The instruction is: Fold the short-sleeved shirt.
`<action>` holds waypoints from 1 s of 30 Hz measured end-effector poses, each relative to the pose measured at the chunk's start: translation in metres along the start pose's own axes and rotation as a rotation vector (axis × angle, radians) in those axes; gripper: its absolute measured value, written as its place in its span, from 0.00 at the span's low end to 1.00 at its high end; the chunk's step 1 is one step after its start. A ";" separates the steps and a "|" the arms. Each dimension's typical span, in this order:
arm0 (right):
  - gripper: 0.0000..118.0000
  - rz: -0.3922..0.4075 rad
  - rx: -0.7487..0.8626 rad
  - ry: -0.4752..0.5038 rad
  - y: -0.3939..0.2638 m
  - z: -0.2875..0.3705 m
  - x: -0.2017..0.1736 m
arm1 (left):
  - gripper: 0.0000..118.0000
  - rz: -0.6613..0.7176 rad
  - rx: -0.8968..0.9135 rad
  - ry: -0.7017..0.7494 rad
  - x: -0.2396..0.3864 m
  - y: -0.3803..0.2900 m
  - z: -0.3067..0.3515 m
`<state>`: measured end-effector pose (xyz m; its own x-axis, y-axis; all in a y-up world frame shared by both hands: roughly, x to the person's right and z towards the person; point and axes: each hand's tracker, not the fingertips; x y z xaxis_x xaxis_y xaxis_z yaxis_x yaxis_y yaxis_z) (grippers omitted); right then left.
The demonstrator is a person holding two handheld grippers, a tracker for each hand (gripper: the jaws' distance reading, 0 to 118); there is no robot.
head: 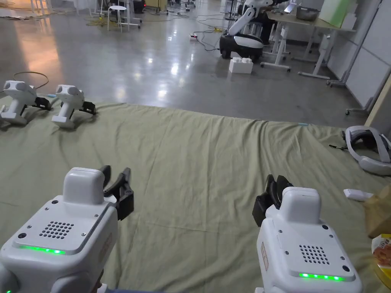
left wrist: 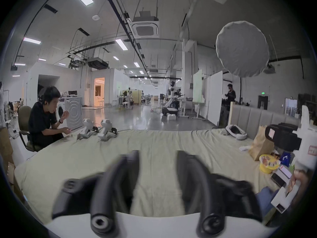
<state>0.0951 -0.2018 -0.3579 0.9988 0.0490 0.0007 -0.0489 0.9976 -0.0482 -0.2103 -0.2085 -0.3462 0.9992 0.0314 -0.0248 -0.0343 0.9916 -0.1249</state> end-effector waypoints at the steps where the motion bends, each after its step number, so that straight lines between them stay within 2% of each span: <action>1: 0.09 -0.017 0.007 -0.005 0.000 0.000 0.001 | 0.10 -0.007 0.001 0.034 0.001 0.001 -0.001; 3: 0.08 -0.048 0.000 0.005 0.002 -0.001 0.004 | 0.06 -0.004 0.012 0.050 0.002 0.002 -0.001; 7: 0.06 -0.045 0.005 -0.022 0.002 -0.002 0.006 | 0.02 0.019 0.027 0.058 0.000 0.003 -0.001; 14: 0.06 -0.020 0.006 -0.031 0.002 -0.005 0.008 | 0.02 -0.067 -0.006 0.079 -0.006 -0.002 -0.005; 20: 0.06 0.002 -0.054 -0.002 -0.007 -0.012 0.009 | 0.02 -0.025 -0.198 0.042 -0.050 -0.026 0.000; 26: 0.06 0.035 -0.116 0.016 -0.021 -0.019 0.007 | 0.02 0.151 -0.446 -0.069 -0.122 -0.061 0.013; 30: 0.06 0.035 -0.153 0.030 -0.029 -0.023 0.005 | 0.02 0.192 -0.585 -0.103 -0.158 -0.086 0.019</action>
<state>0.1016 -0.2318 -0.3796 0.9962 0.0804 -0.0330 -0.0854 0.9761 -0.1996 -0.3647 -0.2959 -0.3127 0.9699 0.2433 -0.0091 -0.1904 0.7347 -0.6511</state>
